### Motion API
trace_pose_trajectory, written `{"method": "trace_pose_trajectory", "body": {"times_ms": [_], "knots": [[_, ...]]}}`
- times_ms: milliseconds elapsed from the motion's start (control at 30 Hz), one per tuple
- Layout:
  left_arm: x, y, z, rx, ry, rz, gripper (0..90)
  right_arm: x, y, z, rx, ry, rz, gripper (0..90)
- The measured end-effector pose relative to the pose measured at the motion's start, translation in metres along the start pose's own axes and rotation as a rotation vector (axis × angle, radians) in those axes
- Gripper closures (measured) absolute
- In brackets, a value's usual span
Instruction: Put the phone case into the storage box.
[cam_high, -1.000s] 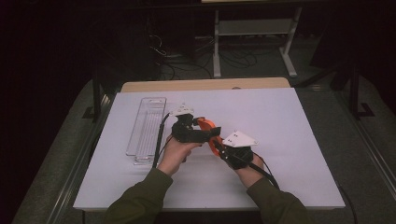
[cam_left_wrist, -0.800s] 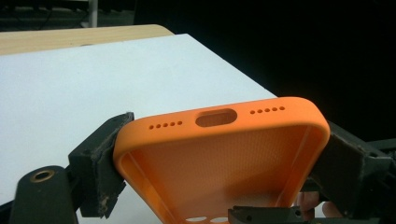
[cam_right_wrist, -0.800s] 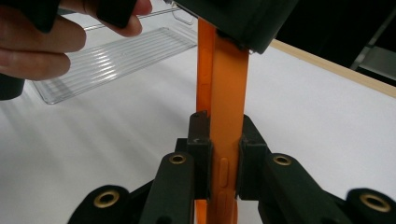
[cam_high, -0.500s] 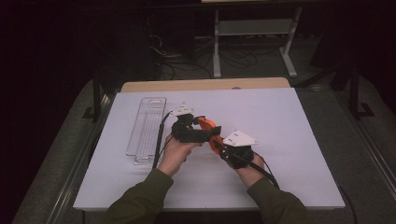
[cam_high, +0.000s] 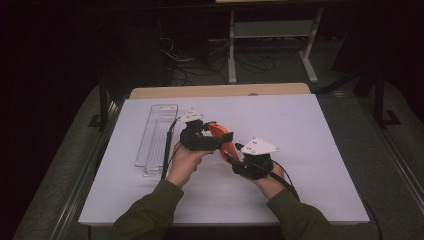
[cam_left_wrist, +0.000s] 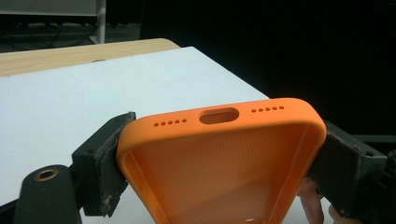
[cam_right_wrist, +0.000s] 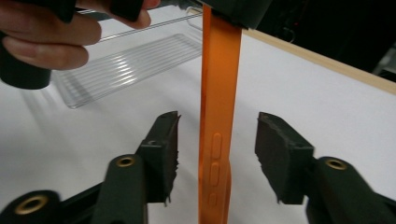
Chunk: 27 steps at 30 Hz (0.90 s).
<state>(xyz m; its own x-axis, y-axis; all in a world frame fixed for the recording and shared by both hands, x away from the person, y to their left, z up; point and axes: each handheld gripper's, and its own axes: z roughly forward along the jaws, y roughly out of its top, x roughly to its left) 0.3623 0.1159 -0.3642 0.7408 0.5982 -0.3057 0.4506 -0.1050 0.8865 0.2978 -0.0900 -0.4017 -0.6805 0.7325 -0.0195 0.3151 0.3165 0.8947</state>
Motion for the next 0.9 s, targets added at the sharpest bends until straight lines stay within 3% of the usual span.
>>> {"method": "trace_pose_trajectory", "body": {"times_ms": [400,800,900], "knots": [[0.0,0.003,-0.004,-0.009,0.004,0.004,15.3,-0.015,0.001,-0.001,0.06,0.086,0.032,21.6],[0.0,0.003,-0.004,-0.002,0.004,0.013,15.4,-0.031,-0.003,-0.003,0.112,0.093,0.023,1.6],[0.0,0.004,-0.005,-0.005,0.004,0.015,15.4,-0.034,-0.004,-0.002,0.128,0.089,0.029,0.0]]}}
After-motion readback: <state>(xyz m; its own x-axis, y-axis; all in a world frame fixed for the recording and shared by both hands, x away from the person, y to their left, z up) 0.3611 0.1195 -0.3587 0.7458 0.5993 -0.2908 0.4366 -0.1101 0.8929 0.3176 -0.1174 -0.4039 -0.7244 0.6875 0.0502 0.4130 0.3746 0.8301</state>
